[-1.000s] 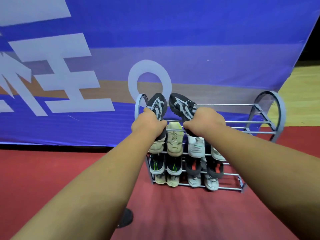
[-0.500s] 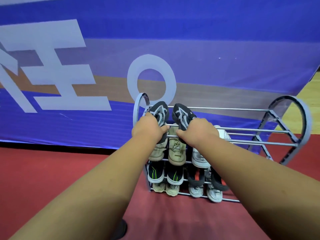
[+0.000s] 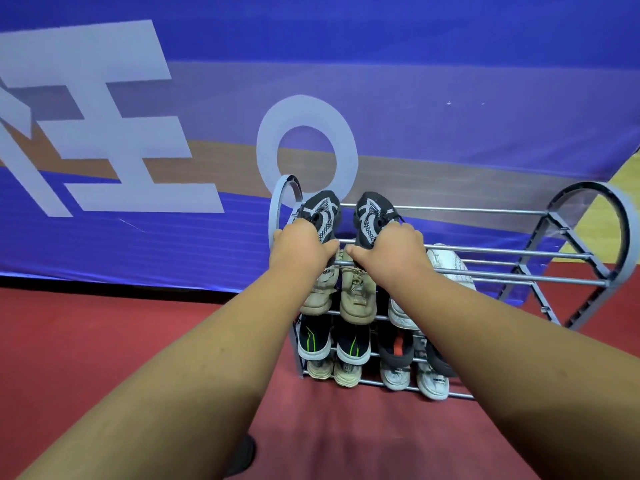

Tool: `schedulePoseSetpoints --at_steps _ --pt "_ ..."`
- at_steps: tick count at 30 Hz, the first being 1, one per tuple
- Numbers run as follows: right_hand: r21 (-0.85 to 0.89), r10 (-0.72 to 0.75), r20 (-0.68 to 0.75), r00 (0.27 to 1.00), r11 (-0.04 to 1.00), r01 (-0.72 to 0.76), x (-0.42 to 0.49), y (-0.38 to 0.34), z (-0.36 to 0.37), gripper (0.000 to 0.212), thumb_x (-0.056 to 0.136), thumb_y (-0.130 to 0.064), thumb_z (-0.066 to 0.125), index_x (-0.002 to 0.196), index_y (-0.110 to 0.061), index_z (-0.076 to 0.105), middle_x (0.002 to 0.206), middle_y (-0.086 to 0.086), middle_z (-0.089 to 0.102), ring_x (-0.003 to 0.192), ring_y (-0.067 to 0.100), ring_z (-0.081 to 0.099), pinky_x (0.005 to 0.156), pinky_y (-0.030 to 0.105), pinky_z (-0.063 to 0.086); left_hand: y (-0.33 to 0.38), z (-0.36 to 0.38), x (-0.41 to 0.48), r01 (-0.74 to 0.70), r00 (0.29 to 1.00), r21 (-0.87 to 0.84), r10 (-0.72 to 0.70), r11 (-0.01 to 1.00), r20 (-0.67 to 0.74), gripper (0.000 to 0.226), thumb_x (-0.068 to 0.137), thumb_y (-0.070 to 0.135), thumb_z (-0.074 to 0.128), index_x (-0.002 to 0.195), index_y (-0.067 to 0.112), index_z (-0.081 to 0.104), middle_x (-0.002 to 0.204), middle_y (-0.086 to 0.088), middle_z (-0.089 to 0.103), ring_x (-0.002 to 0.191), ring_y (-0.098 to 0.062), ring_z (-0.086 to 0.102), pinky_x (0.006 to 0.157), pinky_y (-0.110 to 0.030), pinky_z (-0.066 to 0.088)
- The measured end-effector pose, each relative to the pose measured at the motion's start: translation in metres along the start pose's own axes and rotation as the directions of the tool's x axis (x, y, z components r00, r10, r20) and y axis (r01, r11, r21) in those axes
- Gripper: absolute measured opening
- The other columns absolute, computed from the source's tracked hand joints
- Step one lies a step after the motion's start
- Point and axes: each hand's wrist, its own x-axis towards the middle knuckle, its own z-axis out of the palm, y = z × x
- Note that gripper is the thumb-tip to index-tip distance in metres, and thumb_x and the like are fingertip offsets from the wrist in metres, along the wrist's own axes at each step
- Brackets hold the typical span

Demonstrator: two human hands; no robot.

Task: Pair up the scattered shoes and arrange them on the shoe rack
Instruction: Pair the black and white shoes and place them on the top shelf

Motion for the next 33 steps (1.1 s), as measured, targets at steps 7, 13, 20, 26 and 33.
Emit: schedulePoseSetpoints --at_steps 7,13,20,26,33 --pt "0.081 0.006 0.004 1.000 0.997 -0.006 0.000 0.010 0.005 0.069 0.075 -0.066 0.062 0.113 -0.009 0.060 0.112 0.011 0.053 0.111 0.031 0.046 0.093 0.040 0.046 0.004 0.004 0.004 0.000 0.999 0.028 0.001 1.000 -0.032 0.062 0.088 0.059 0.070 0.112 0.005 0.053 0.096 -0.009 0.062 0.108 -0.033 0.056 0.071 -0.042 0.051" --pt "0.110 -0.039 0.047 0.998 0.993 0.034 0.000 0.008 0.005 0.074 0.075 -0.072 0.067 0.121 -0.016 0.063 0.118 0.009 0.057 0.120 0.029 0.045 0.101 0.042 0.046 0.003 0.003 0.003 0.001 0.999 0.023 0.000 1.000 -0.040 0.064 0.090 0.059 0.067 0.117 0.004 0.053 0.103 -0.012 0.064 0.112 -0.034 0.056 0.077 -0.045 0.054" --pt "0.156 -0.026 0.093 0.995 0.988 0.011 -0.009 0.007 -0.001 0.069 0.070 -0.060 0.068 0.119 -0.013 0.055 0.119 0.010 0.055 0.117 0.032 0.047 0.099 0.045 0.047 -0.008 -0.004 -0.007 -0.002 1.000 -0.108 0.000 0.994 -0.018 0.057 0.079 0.050 0.077 0.108 0.010 0.049 0.093 -0.002 0.061 0.084 -0.025 0.063 0.054 -0.031 0.045" --pt "0.148 -0.027 0.084 0.996 0.989 0.014 -0.010 -0.002 0.002 0.071 0.076 -0.062 0.076 0.119 -0.009 0.056 0.122 0.014 0.055 0.117 0.034 0.050 0.096 0.044 0.048 -0.022 -0.003 -0.020 -0.049 0.999 -0.198 0.049 0.979 -0.006 0.037 0.077 0.033 0.079 0.093 0.019 0.049 0.082 0.001 0.061 0.069 -0.016 0.061 0.048 -0.027 0.043" --pt "0.112 -0.002 0.013 1.000 0.994 0.001 -0.026 -0.005 0.004 0.085 0.077 -0.062 0.079 0.134 -0.008 0.046 0.133 0.014 0.051 0.125 0.035 0.045 0.105 0.044 0.040 -0.038 -0.009 -0.034 -0.082 0.997 -0.178 0.081 0.981 -0.010 0.033 0.084 0.021 0.066 0.112 0.010 0.053 0.099 -0.006 0.064 0.086 -0.025 0.062 0.064 -0.037 0.053"
